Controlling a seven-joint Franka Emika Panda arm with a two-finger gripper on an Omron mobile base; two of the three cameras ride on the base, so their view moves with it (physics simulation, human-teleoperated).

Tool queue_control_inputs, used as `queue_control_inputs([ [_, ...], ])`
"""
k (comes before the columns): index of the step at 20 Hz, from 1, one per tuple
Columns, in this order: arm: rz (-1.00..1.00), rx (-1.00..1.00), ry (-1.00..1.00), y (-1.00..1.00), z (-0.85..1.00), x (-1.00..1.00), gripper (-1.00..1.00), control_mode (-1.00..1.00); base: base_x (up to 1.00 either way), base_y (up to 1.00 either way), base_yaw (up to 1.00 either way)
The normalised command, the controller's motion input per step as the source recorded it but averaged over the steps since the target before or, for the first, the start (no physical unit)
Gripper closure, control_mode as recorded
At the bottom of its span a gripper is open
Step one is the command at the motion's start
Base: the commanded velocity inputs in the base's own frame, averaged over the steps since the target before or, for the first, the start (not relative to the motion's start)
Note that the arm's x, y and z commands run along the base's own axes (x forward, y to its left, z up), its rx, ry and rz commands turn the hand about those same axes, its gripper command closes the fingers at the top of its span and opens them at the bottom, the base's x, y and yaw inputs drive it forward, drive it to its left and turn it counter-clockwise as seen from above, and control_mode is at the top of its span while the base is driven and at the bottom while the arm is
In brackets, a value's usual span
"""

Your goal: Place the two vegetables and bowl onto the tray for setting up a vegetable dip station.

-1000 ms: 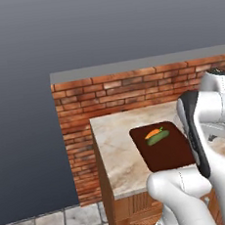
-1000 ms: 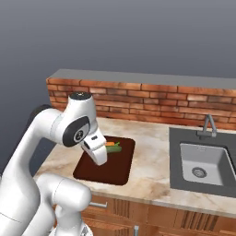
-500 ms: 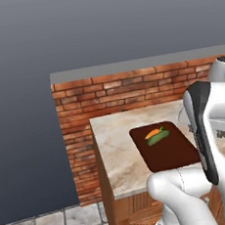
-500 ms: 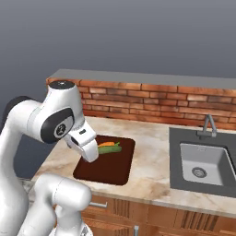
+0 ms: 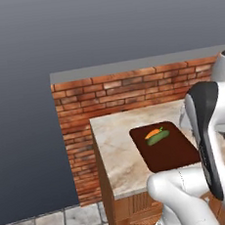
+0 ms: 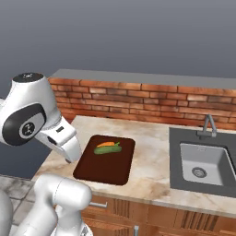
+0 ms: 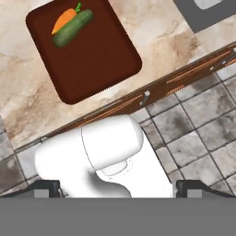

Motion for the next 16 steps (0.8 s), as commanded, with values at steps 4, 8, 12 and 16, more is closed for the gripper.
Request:
queue_control_inputs([
  [4,0.12,0.00,0.00,0.00,0.32,-0.05,-1.00,-1.00,0.00,0.00,0.00],
  [8,0.12,0.00,0.00,0.00,0.16,0.00,-1.00,-1.00,0.00,0.00,0.00],
  [12,0.04,0.00,0.00,0.00,0.01,0.00,-1.00,-1.00,0.00,0.00,0.00],
  [16,0.00,0.00,0.00,0.00,0.00,0.00,-1.00,-1.00,0.00,0.00,0.00],
])
